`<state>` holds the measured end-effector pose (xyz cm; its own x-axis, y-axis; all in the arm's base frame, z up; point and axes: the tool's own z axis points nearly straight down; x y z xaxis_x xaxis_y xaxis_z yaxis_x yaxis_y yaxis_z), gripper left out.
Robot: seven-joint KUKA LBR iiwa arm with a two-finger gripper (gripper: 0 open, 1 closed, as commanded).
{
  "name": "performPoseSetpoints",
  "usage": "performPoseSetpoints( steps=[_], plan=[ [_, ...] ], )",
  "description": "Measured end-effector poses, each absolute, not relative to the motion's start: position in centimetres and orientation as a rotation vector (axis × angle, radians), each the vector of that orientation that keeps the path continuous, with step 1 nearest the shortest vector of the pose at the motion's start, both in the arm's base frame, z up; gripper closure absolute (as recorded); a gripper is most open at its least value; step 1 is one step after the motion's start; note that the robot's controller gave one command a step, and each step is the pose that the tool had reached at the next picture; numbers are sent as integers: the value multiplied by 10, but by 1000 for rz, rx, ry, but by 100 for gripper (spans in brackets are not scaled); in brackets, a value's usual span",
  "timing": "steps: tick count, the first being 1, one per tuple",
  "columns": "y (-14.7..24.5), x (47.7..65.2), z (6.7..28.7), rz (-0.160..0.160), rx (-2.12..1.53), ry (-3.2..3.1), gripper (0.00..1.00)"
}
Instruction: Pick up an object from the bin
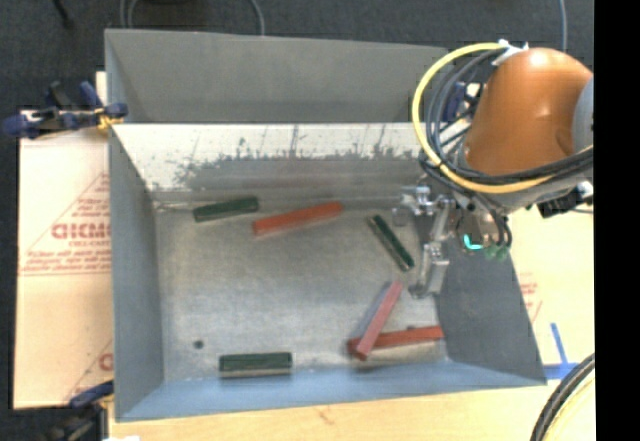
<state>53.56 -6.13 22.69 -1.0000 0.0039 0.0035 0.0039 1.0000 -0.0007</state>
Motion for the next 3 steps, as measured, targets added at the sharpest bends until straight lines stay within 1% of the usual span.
performPoseSetpoints(
  steps=[1,2,3],
  plan=[
    [-61,537,231,3,-3,-3146,0],
    [-89,513,198,2,116,-3150,0],
    [-97,527,133,7,328,-3132,0]
  ],
)
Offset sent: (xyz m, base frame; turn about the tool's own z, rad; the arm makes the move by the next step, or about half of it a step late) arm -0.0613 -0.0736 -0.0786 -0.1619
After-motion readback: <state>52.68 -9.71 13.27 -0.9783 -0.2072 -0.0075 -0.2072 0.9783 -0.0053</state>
